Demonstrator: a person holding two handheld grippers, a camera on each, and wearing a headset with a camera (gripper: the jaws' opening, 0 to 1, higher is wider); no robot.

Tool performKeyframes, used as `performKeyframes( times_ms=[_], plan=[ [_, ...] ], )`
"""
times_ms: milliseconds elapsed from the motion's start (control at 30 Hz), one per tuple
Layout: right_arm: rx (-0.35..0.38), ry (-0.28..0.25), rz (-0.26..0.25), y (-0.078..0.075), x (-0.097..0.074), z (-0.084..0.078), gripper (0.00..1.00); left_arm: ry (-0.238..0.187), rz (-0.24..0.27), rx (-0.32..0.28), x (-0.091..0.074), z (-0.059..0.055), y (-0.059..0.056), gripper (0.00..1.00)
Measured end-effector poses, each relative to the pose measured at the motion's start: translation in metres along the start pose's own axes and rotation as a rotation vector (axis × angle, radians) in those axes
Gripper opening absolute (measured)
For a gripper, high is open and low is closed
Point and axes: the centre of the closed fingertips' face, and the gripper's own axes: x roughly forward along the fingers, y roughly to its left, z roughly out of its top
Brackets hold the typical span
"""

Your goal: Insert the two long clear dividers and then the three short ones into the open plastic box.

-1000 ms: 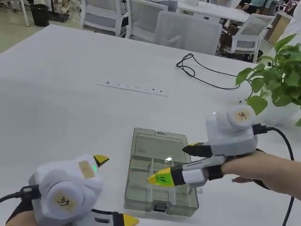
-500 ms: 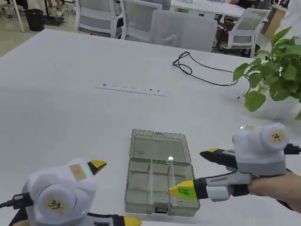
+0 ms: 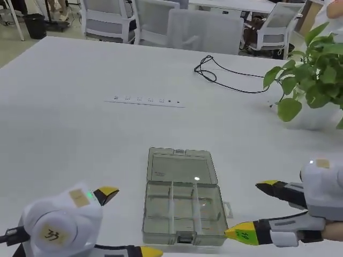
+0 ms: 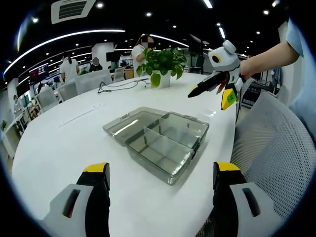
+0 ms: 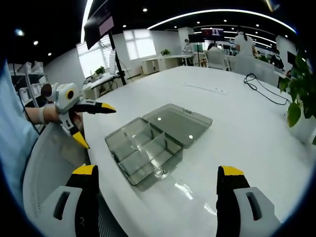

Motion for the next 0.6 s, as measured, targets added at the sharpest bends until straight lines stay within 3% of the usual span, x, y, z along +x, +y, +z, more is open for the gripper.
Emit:
performKeyframes(
  times_ms=[300,600],
  plan=[
    [-0.025,0.012,-0.010,-0.008,-0.014,-0.016,1.00,0.006,0.004,-0.005,-0.001,-0.002,0.001,0.88],
    [-0.002,0.013,-0.032,-0.011,-0.025,-0.029,1.00,0.008,0.002,-0.026,-0.001,-0.003,0.001,0.88]
  ],
)
